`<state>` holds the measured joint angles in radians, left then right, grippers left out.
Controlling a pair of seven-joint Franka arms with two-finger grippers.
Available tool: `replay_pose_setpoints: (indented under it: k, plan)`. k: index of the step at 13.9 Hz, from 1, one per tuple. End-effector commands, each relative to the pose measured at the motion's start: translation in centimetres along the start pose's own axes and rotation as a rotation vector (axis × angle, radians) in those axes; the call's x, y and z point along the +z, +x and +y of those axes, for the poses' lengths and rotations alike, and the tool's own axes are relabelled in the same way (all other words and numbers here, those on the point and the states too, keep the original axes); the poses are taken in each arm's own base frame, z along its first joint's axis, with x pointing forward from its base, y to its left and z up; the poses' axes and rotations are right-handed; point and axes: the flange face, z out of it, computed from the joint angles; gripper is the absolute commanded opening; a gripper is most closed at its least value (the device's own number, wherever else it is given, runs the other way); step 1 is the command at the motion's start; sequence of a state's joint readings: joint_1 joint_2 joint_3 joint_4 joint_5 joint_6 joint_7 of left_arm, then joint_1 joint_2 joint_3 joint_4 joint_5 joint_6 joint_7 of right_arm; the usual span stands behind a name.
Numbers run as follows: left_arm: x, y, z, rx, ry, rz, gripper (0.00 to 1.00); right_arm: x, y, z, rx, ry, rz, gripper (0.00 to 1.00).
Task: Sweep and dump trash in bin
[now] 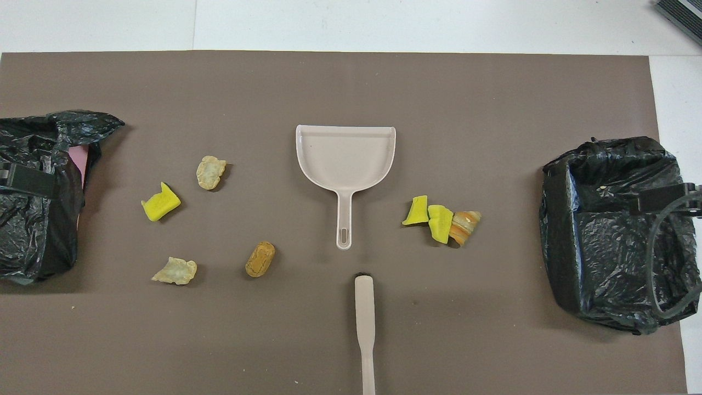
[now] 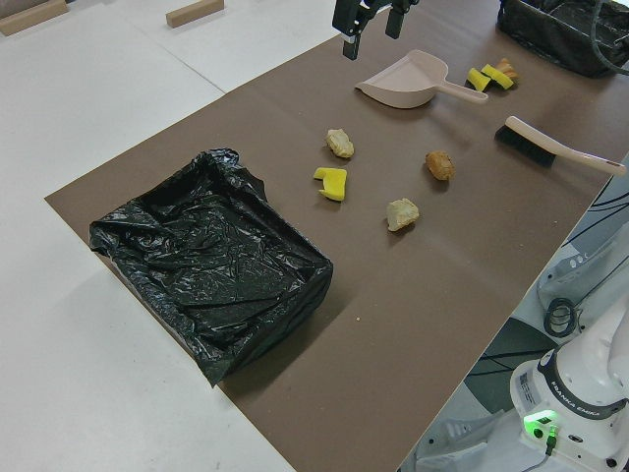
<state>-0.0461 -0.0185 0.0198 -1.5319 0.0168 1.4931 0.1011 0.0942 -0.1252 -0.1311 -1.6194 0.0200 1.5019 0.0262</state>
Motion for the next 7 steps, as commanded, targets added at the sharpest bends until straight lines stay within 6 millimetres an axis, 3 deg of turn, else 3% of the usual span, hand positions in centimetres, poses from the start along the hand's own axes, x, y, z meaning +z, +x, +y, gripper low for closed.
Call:
replay_pose_setpoints:
  k: [1, 7]
  plan:
    - [-0.44, -0.18, 0.12, 0.025, 0.003, -0.001, 1.0, -0.15, -0.48, 0.38, -0.019, -0.002, 0.008, 1.0]
    - [0.03, -0.69, -0.14, 0.017, 0.0, -0.013, 1.0, -0.16, -0.53, 0.38, -0.019, -0.002, 0.008, 1.0]
